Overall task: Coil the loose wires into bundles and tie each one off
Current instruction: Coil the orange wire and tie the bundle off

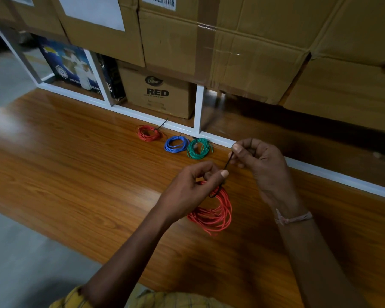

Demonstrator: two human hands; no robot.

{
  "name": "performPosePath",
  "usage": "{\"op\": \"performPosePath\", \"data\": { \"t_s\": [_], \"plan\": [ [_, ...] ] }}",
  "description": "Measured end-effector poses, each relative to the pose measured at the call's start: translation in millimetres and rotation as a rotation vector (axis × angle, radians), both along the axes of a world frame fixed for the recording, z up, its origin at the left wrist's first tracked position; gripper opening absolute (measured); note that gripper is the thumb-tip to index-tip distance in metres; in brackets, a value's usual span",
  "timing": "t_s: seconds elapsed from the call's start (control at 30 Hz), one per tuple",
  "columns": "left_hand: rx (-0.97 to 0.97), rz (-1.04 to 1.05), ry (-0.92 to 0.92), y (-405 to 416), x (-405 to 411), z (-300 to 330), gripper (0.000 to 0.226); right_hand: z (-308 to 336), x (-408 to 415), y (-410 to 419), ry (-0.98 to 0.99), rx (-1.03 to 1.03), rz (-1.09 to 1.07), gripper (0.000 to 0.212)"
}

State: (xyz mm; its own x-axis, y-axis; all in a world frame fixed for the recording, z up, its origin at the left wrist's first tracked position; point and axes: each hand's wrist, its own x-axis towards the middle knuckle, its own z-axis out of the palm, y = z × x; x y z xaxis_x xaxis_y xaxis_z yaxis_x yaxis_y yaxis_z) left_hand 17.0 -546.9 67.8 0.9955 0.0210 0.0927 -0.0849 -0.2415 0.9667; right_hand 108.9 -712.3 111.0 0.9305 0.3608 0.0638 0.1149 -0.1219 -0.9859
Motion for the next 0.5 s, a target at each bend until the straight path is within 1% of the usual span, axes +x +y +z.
{"op": "performPosePath", "data": {
  "t_s": [0.1,0.2,0.3,0.37,0.43,0.5],
  "plan": [
    [-0.008,0.029,0.027,1,2,-2,0.020,-6,-2,7,0.015,0.014,-0.048,0.008],
    [0.019,0.072,0.060,3,2,-7,0.012,-6,4,14,0.059,0.105,-0.139,0.011],
    [0.008,0.093,0.087,5,-1,-13,0.008,-8,15,19,0.083,0.132,-0.204,0.013],
    [-0.039,0.092,0.090,6,-2,-14,0.007,-11,18,24,0.159,0.200,-0.231,0.014],
    [-0.099,0.090,0.098,6,-1,-13,0.010,-13,17,28,0.274,0.311,-0.238,0.015],
    [-0.104,0.106,0.105,6,0,-14,0.011,-13,14,29,0.378,0.379,-0.191,0.014]
  ]
}}
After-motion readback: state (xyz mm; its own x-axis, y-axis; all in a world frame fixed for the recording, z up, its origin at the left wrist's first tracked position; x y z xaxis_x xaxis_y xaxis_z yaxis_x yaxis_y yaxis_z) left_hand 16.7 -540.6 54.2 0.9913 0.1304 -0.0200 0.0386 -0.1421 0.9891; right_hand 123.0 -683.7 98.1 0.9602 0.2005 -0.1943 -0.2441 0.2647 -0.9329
